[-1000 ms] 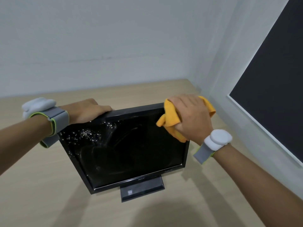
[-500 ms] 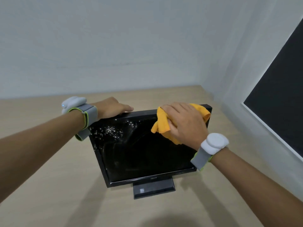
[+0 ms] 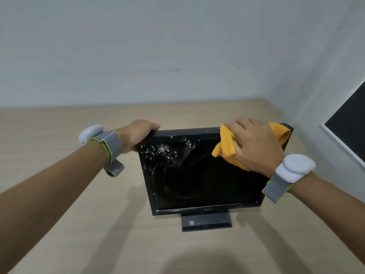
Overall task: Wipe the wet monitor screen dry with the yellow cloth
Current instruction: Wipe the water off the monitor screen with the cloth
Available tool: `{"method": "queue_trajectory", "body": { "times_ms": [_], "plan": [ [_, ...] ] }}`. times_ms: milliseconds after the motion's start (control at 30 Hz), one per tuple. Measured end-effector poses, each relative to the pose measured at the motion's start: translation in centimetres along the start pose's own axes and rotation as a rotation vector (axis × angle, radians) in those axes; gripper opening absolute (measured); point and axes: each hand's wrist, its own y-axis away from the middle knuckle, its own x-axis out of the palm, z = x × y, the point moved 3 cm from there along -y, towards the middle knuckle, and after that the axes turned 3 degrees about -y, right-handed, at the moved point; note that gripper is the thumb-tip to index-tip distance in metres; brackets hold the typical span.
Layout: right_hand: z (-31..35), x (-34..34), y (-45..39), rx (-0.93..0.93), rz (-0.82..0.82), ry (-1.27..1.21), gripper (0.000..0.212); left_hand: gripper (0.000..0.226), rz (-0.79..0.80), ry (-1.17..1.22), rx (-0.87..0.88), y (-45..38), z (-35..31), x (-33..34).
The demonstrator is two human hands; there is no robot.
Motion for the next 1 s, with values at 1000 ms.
{"method": "queue_trajectory", "body": {
  "times_ms": [1000],
  "plan": [
    [-1.0,-7.0,0.6,0.122,0.097,-0.218,0.053,0.041,-0.468,-0.885,0.815,11.5,-6.6,8.9]
  ]
}}
